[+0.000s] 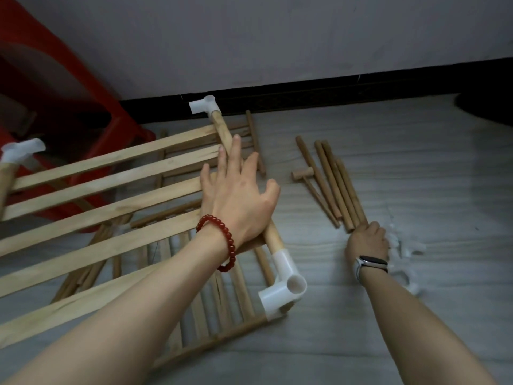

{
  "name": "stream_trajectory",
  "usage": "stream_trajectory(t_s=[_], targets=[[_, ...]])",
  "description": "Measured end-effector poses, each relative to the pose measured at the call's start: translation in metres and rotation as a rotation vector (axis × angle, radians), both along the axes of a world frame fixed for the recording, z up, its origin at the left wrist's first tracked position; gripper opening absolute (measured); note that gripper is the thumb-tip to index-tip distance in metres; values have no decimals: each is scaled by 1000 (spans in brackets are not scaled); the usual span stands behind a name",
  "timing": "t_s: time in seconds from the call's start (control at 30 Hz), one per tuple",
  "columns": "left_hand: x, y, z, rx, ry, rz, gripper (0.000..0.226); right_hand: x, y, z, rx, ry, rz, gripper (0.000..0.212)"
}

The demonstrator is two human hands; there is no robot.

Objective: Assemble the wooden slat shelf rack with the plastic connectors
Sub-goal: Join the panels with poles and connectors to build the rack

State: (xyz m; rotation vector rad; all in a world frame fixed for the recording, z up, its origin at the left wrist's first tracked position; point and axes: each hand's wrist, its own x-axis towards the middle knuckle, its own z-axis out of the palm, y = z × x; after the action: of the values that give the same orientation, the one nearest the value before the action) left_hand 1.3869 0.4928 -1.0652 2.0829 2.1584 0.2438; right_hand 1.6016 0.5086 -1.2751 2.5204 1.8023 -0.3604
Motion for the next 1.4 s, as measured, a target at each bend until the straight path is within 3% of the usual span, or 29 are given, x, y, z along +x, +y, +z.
stream_trajectory(t_s=[0.23,0.53,0.63,0.7,0.97,1.07,1.17,1.23,1.3,1.4], targets=[[6,0,-3,-11,-5,-1,67,7,-6,-4,-65,96,-71,27],[-17,-8,0,6,-107,13,73,-15,-17,17,-104,801,-559,43],[-19,-11,0,-11,-133,-1,66,-23,-35,38,-1,955,-564,28],[-18,-13,5,-25,-206,-20,57,-33,-49,71,79,1035,-498,10],[-81,-101,49,35,-302,-81,40,-75,-106,217,344,1117,-54,14],[-125,-147,68,93,-387,-3,37,-99,-130,265,418,1155,90,24],[-171,-187,73,166,-494,181,33,-130,-151,303,388,1161,306,17],[-197,-216,71,178,-534,328,35,-157,-165,319,382,1065,451,23],[-210,-238,66,113,-559,452,46,-180,-177,322,334,841,633,24],[-222,-258,48,-33,-660,570,62,-207,-197,312,103,520,834,12]])
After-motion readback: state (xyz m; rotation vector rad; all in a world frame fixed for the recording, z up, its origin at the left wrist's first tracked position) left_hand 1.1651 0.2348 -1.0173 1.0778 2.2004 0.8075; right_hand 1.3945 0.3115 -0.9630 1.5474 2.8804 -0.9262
